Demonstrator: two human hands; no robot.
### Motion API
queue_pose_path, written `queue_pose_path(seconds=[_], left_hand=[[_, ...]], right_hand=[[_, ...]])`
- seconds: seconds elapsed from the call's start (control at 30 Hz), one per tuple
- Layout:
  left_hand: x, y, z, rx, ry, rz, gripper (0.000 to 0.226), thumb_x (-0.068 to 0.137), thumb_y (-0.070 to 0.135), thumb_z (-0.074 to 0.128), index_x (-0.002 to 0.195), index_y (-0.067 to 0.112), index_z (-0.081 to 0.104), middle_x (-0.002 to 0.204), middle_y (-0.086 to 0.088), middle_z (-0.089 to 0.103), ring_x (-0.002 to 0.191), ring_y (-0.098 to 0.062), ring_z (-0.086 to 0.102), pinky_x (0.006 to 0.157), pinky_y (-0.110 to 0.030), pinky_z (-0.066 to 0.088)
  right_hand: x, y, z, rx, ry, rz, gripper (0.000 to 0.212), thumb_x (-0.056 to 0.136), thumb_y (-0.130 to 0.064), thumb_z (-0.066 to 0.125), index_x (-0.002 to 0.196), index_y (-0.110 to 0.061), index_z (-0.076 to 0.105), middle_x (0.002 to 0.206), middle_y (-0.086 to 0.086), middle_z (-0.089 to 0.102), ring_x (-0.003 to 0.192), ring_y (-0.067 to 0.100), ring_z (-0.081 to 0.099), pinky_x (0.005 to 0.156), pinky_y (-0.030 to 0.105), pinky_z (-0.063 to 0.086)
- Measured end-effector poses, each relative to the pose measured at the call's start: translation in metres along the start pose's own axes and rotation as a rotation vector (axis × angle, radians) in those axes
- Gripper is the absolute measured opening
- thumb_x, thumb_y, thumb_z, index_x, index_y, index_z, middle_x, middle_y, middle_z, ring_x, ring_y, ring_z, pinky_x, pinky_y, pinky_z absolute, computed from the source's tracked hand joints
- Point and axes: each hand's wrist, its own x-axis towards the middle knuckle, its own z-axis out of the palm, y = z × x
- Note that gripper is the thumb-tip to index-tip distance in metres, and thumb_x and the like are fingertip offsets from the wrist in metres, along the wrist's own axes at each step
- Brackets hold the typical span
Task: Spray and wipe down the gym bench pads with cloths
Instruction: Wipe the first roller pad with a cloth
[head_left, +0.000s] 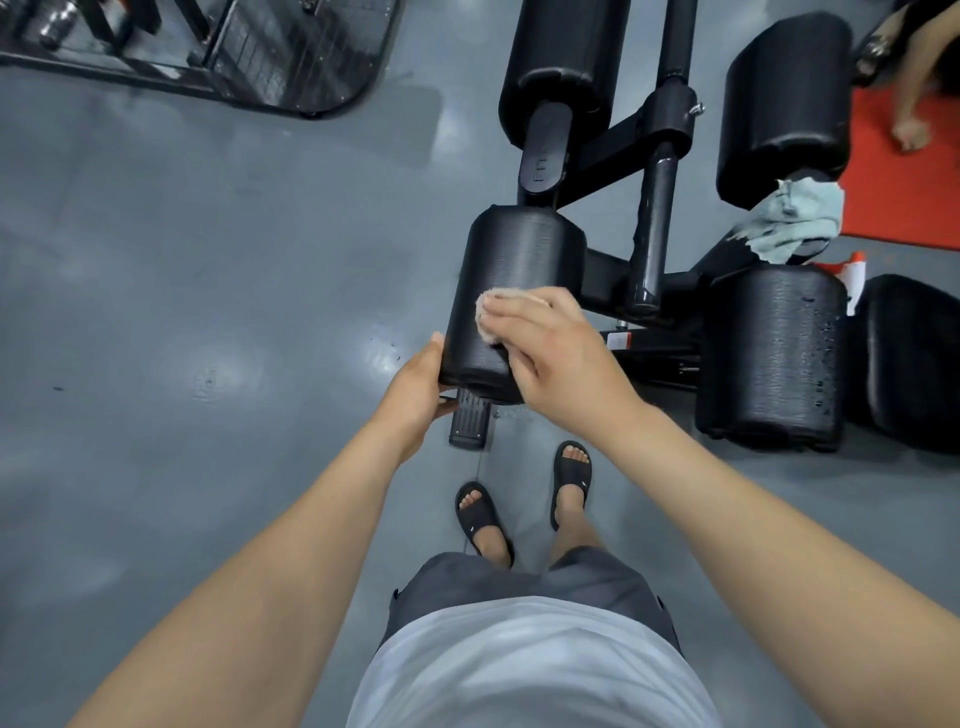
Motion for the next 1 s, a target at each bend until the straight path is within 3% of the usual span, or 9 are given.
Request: queue_pose_path(seconds=[0.07, 0.13, 0.27, 0.37, 0.43, 0.5, 0.7, 0.9, 1.0], left_hand=[[0.004, 0.002, -0.004, 0.064, 0.068, 0.059, 0.028, 0.109, 0.034, 0.036, 0.126, 0.027, 0.058, 0.108, 0.003, 0.068, 0.095, -0.013, 0.065, 0.079, -0.033, 0.055], [0.008, 0.003, -0.012, 0.130, 0.130, 0.156, 0.029, 0.105, 0.030, 0.044, 0.130, 0.036, 0.056, 0.110, 0.009, 0.065, 0.099, -0.015, 0.063, 0.093, -0.039, 0.055], [-0.002, 0.014, -0.013, 0.164, 0.065, 0.194, 0.030, 0.095, 0.052, 0.045, 0.116, 0.047, 0.065, 0.110, 0.021, 0.070, 0.107, -0.010, 0.065, 0.100, -0.043, 0.053], [-0.008, 0.018, -0.009, 0.139, 0.027, 0.134, 0.037, 0.103, 0.054, 0.036, 0.122, 0.041, 0.065, 0.121, 0.016, 0.067, 0.116, -0.014, 0.062, 0.100, -0.040, 0.051], [-0.007, 0.016, -0.008, 0.089, -0.006, 0.076, 0.037, 0.106, 0.053, 0.034, 0.115, 0.038, 0.066, 0.114, 0.015, 0.068, 0.111, -0.013, 0.063, 0.098, -0.040, 0.050], [-0.005, 0.014, -0.006, 0.036, -0.056, 0.032, 0.037, 0.106, 0.054, 0.035, 0.105, 0.035, 0.068, 0.100, 0.016, 0.071, 0.099, -0.009, 0.063, 0.090, -0.036, 0.052], [0.004, 0.006, -0.007, -0.012, -0.162, -0.033, 0.048, 0.095, 0.067, 0.047, 0.122, 0.034, 0.068, 0.119, 0.008, 0.073, 0.120, -0.013, 0.062, 0.100, -0.045, 0.051], [0.004, 0.007, -0.009, 0.090, -0.035, 0.003, 0.046, 0.106, 0.054, 0.035, 0.146, 0.032, 0.040, 0.119, 0.006, 0.062, 0.114, -0.016, 0.062, 0.086, -0.038, 0.052], [0.008, 0.010, -0.012, 0.151, 0.035, 0.081, 0.029, 0.107, 0.044, 0.039, 0.135, 0.038, 0.040, 0.106, 0.003, 0.063, 0.108, -0.022, 0.064, 0.096, -0.046, 0.054]], right_hand=[[0.023, 0.011, 0.001, -0.044, 0.037, 0.063, 0.028, 0.088, 0.008, 0.056, 0.100, -0.013, 0.069, 0.124, -0.006, 0.067, 0.111, 0.028, 0.058, 0.100, 0.033, 0.044], [0.050, 0.023, 0.002, -0.093, 0.054, 0.179, 0.028, 0.087, 0.004, 0.049, 0.091, -0.020, 0.061, 0.112, -0.010, 0.066, 0.106, 0.028, 0.057, 0.096, 0.030, 0.042], [0.075, 0.030, 0.004, -0.042, 0.033, 0.316, 0.032, 0.081, 0.000, 0.032, 0.082, -0.029, 0.045, 0.094, -0.014, 0.056, 0.103, 0.026, 0.056, 0.086, 0.018, 0.030], [0.059, 0.016, 0.006, -0.025, -0.015, 0.251, 0.028, 0.081, -0.002, 0.039, 0.084, -0.025, 0.054, 0.104, -0.014, 0.064, 0.106, 0.026, 0.057, 0.092, 0.026, 0.037], [0.036, 0.004, 0.007, -0.022, -0.054, 0.156, 0.027, 0.081, -0.004, 0.043, 0.087, -0.021, 0.062, 0.115, -0.014, 0.067, 0.106, 0.028, 0.058, 0.094, 0.040, 0.043], [0.009, -0.009, 0.005, 0.010, -0.075, 0.088, 0.030, 0.081, -0.002, 0.045, 0.092, -0.016, 0.069, 0.122, -0.011, 0.068, 0.106, 0.031, 0.059, 0.093, 0.044, 0.046], [-0.007, -0.009, -0.006, 0.013, -0.020, 0.016, 0.033, 0.080, 0.010, 0.054, 0.100, -0.008, 0.073, 0.127, -0.003, 0.069, 0.114, 0.027, 0.059, 0.098, 0.038, 0.045], [0.046, 0.018, -0.007, -0.019, 0.025, 0.238, 0.029, 0.084, 0.006, 0.044, 0.088, -0.018, 0.060, 0.108, -0.009, 0.068, 0.112, 0.026, 0.060, 0.102, 0.031, 0.036], [0.039, 0.012, -0.008, -0.026, -0.008, 0.226, 0.031, 0.085, 0.002, 0.046, 0.095, -0.020, 0.066, 0.125, -0.007, 0.067, 0.122, 0.029, 0.058, 0.103, 0.019, 0.031]])
